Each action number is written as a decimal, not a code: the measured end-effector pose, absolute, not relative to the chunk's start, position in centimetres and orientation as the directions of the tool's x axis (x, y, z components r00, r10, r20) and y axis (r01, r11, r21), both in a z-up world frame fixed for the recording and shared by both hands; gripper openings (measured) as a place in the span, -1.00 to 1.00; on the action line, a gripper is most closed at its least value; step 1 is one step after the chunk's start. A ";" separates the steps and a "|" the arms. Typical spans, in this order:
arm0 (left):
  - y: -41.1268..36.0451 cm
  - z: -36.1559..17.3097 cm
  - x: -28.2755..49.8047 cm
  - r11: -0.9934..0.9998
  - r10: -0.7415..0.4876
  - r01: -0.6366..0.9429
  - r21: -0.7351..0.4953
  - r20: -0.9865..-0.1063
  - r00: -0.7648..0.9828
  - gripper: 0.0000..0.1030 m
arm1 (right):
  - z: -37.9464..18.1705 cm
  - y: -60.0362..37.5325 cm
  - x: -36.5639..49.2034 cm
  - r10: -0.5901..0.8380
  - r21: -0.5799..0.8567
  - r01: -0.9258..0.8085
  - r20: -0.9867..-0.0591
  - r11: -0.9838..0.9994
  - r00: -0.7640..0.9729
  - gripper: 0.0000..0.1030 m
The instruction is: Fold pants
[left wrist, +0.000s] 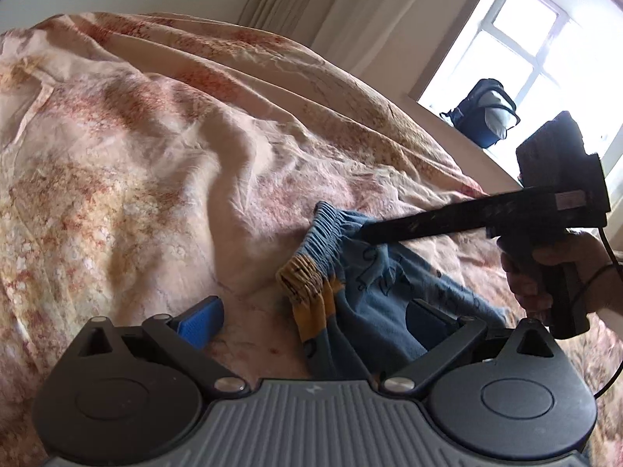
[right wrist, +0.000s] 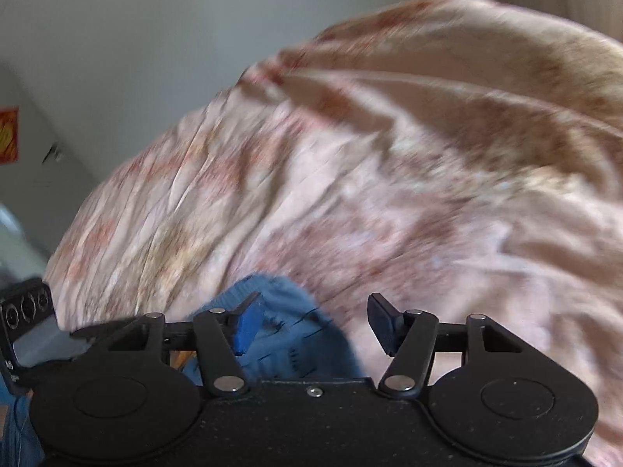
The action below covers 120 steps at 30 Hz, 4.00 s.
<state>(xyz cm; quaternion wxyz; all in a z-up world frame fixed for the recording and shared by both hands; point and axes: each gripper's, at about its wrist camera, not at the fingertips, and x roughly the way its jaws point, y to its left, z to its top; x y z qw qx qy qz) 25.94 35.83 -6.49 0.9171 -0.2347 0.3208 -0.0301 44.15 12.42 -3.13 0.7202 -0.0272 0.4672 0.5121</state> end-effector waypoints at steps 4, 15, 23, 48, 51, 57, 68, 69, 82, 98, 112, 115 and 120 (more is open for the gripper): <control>36.1 -6.4 25.8 0.879 -0.217 -0.095 -0.468 -0.569 0.793 0.98 | -3.4 13.1 42.7 0.658 0.341 -0.821 -0.751 0.459 0.056 -0.69; 38.0 -6.8 26.8 0.788 -0.349 -0.035 -0.614 -0.493 0.797 0.69 | -5.1 10.4 44.0 0.667 0.364 -0.752 -0.733 0.549 0.132 -0.92; 39.2 -8.3 28.7 0.708 -0.443 -0.044 -0.705 -0.492 0.749 0.28 | -4.8 10.3 44.0 0.698 0.405 -0.727 -0.702 0.555 0.142 -0.87; 40.3 -8.5 27.6 0.671 -0.396 -0.173 -0.721 -0.545 0.739 -0.75 | -2.4 7.4 38.9 0.341 -0.095 -0.567 -0.713 0.819 0.612 0.17; 40.2 -8.5 27.8 0.679 -0.392 -0.170 -0.714 -0.548 0.739 -0.75 | -1.0 7.9 39.0 0.485 0.021 -0.648 -0.682 0.761 0.548 0.36; 40.0 -8.6 28.1 0.691 -0.392 -0.160 -0.705 -0.550 0.738 -0.75 | -2.1 12.4 40.5 0.578 0.117 -0.736 -0.704 0.667 0.413 0.42; 40.5 -8.8 28.6 0.679 -0.410 -0.161 -0.716 -0.552 0.726 -0.74 | -0.1 9.0 38.6 0.473 0.036 -0.622 -0.685 0.782 0.554 0.58; 40.5 -8.9 28.6 0.676 -0.412 -0.163 -0.718 -0.552 0.725 -0.74 | 0.1 8.6 37.3 0.491 0.037 -0.644 -0.681 0.764 0.544 0.65; 39.3 -8.2 28.5 0.740 -0.357 -0.144 -0.657 -0.566 0.743 -0.73 | 0.8 2.5 34.0 0.194 -0.155 -0.381 -0.653 0.912 0.732 0.63; 33.2 -1.8 24.2 0.913 -0.208 0.008 -0.408 -0.449 0.869 -0.74 | -3.4 -2.9 11.1 0.182 -0.288 -0.317 -0.411 0.904 0.893 0.95; 12.3 5.8 16.5 0.882 -0.421 0.466 0.064 -0.337 0.843 -0.73 | 0.7 -16.4 7.8 0.130 0.029 -0.128 -0.330 0.991 0.935 0.99; 7.2 3.8 14.8 0.801 -0.465 0.564 0.200 -0.384 0.797 -0.72 | 1.1 -19.9 7.3 0.127 0.155 -0.081 -0.320 0.985 0.939 0.99; 1.9 -2.0 13.4 0.703 -0.455 0.648 0.295 -0.513 0.727 -0.68 | 0.1 -23.1 6.9 0.115 0.252 -0.025 -0.349 0.967 0.930 0.99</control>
